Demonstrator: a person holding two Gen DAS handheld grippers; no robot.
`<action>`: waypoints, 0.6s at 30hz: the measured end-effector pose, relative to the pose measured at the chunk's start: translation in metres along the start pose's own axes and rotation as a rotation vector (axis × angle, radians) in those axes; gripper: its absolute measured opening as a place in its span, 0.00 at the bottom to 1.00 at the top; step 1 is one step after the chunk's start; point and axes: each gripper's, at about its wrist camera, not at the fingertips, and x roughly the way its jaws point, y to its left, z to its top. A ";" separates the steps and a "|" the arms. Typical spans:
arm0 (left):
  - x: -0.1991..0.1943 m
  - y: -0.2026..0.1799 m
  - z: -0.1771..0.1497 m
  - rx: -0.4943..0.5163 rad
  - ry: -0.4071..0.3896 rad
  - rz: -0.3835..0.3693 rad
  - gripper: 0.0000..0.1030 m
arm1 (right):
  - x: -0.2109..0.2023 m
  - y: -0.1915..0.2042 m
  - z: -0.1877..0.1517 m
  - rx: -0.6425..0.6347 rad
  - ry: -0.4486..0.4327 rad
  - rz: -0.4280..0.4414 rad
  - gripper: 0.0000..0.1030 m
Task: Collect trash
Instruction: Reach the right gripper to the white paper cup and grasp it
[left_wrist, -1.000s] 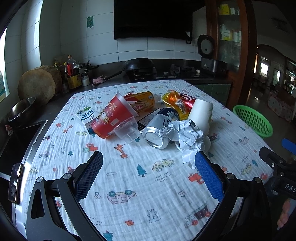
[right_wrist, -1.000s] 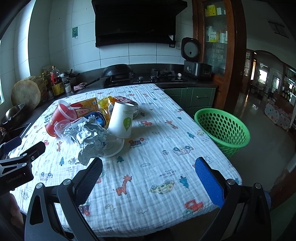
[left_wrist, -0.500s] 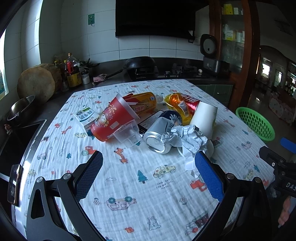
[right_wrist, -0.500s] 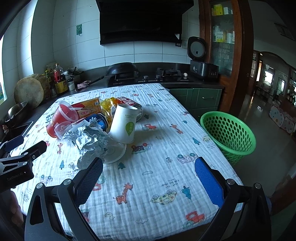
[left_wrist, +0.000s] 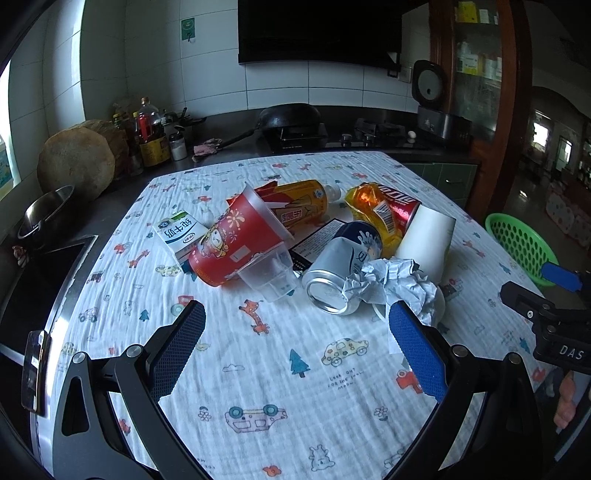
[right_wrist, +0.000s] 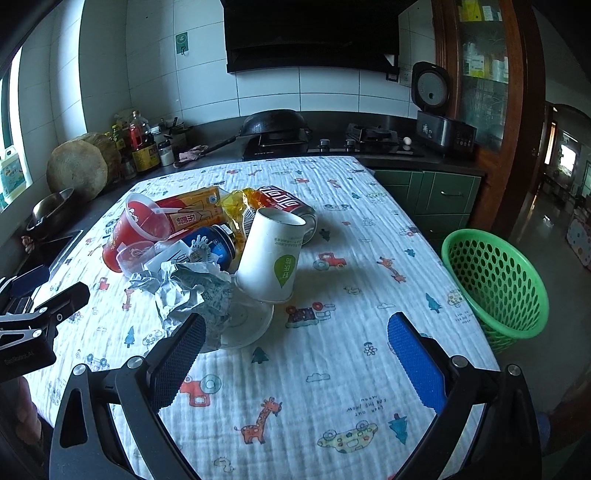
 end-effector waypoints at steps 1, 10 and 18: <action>0.002 -0.001 0.000 0.002 0.011 -0.005 0.95 | 0.004 0.000 0.002 -0.005 0.006 0.003 0.93; 0.017 -0.004 -0.002 0.007 0.057 0.007 0.94 | 0.028 -0.002 0.011 -0.016 0.048 0.047 0.90; 0.025 0.007 -0.001 -0.032 0.100 -0.047 0.94 | 0.056 -0.003 0.024 -0.002 0.092 0.094 0.83</action>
